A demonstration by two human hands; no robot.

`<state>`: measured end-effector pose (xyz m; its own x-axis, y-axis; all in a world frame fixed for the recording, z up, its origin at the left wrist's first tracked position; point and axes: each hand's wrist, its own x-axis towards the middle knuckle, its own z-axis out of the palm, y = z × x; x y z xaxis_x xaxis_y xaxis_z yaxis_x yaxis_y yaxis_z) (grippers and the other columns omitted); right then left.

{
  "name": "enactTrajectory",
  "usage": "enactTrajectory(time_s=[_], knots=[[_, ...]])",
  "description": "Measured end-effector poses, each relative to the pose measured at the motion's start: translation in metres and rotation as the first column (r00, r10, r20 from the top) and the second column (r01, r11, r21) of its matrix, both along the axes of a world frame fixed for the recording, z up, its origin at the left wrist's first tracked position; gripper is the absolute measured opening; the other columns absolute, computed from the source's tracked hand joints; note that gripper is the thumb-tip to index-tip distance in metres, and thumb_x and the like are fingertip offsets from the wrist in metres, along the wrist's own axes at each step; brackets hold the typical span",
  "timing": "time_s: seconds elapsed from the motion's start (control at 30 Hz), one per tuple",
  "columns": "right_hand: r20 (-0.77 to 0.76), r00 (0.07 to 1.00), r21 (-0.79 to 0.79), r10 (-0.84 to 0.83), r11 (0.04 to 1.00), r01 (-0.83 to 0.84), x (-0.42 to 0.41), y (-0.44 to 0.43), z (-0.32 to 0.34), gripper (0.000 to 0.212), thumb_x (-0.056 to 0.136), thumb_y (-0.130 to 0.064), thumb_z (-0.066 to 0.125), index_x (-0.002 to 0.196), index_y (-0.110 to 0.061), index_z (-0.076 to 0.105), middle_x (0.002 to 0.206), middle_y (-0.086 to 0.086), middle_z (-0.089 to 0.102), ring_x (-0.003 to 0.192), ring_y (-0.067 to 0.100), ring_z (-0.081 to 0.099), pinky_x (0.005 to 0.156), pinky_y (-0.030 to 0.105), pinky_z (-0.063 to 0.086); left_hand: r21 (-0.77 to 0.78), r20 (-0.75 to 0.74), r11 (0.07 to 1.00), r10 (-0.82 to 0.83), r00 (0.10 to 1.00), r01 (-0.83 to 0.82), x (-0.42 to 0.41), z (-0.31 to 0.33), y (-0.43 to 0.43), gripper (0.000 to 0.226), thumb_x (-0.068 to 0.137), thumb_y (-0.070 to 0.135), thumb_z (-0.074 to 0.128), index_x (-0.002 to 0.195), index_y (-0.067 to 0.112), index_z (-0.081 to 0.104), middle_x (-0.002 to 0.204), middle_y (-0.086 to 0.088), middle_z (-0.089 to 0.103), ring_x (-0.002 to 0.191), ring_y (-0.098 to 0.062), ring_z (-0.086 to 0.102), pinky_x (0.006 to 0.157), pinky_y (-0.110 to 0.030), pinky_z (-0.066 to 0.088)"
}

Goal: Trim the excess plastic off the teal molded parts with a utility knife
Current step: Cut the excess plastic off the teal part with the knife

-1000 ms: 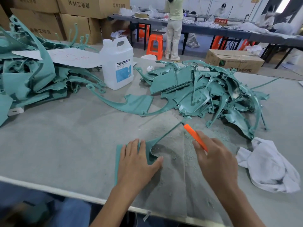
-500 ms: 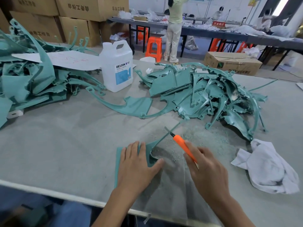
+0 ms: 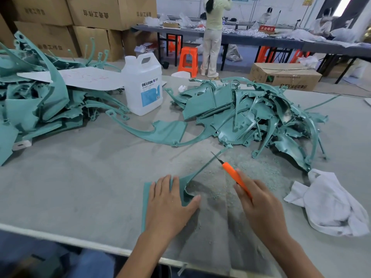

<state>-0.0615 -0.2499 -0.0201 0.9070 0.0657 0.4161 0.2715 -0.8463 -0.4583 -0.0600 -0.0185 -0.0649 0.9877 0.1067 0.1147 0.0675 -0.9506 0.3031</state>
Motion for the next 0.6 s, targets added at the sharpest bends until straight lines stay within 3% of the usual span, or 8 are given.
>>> enactTrajectory(time_s=[0.17, 0.37, 0.53, 0.6], knots=[[-0.221, 0.958, -0.058, 0.185, 0.978, -0.202, -0.011, 0.01, -0.009, 0.046, 0.099, -0.047, 0.052, 0.141, -0.061, 0.039, 0.1, -0.011, 0.059, 0.083, 0.021, 0.065, 0.068, 0.038, 0.052, 0.013, -0.007, 1.0, -0.005, 1.0, 0.005, -0.001, 0.0, 0.0, 0.104, 0.076, 0.085, 0.011, 0.158, 0.021, 0.02, 0.163, -0.001, 0.02, 0.15, -0.017, 0.009, 0.124, -0.039, 0.001], [-0.068, 0.998, 0.048, -0.001, 0.999, 0.005, 0.0, -0.006, -0.004, 0.05, 0.098, -0.034, 0.057, 0.147, -0.036, 0.047, 0.094, -0.009, 0.056, 0.066, 0.014, 0.055, 0.055, 0.034, 0.048, 0.005, -0.008, 1.0, -0.005, 1.0, 0.005, 0.0, 0.001, 0.0, 0.104, 0.077, 0.086, 0.011, 0.158, 0.021, 0.018, 0.163, -0.001, 0.019, 0.151, -0.017, 0.008, 0.124, -0.039, -0.001], [-0.2, 0.967, -0.071, 0.158, 0.982, -0.175, -0.011, -0.009, -0.008, 0.046, 0.097, -0.036, 0.061, 0.142, -0.04, 0.052, 0.108, -0.008, 0.062, 0.099, 0.021, 0.061, 0.076, 0.039, 0.053, 0.002, -0.015, 1.0, -0.009, 1.0, 0.009, -0.001, 0.002, 0.001, 0.104, 0.077, 0.086, 0.01, 0.158, 0.022, 0.018, 0.163, -0.001, 0.019, 0.15, -0.017, 0.008, 0.124, -0.039, 0.0], [-0.206, 0.958, -0.134, 0.198, 0.964, -0.228, -0.012, -0.012, -0.007, 0.043, 0.098, -0.043, 0.054, 0.141, -0.045, 0.052, 0.111, -0.012, 0.062, 0.103, 0.019, 0.059, 0.078, 0.038, 0.053, 0.011, -0.022, 1.0, -0.012, 1.0, 0.012, -0.001, 0.004, 0.001, 0.104, 0.076, 0.085, 0.009, 0.158, 0.021, 0.019, 0.163, -0.002, 0.02, 0.15, -0.018, 0.009, 0.124, -0.04, 0.002]])
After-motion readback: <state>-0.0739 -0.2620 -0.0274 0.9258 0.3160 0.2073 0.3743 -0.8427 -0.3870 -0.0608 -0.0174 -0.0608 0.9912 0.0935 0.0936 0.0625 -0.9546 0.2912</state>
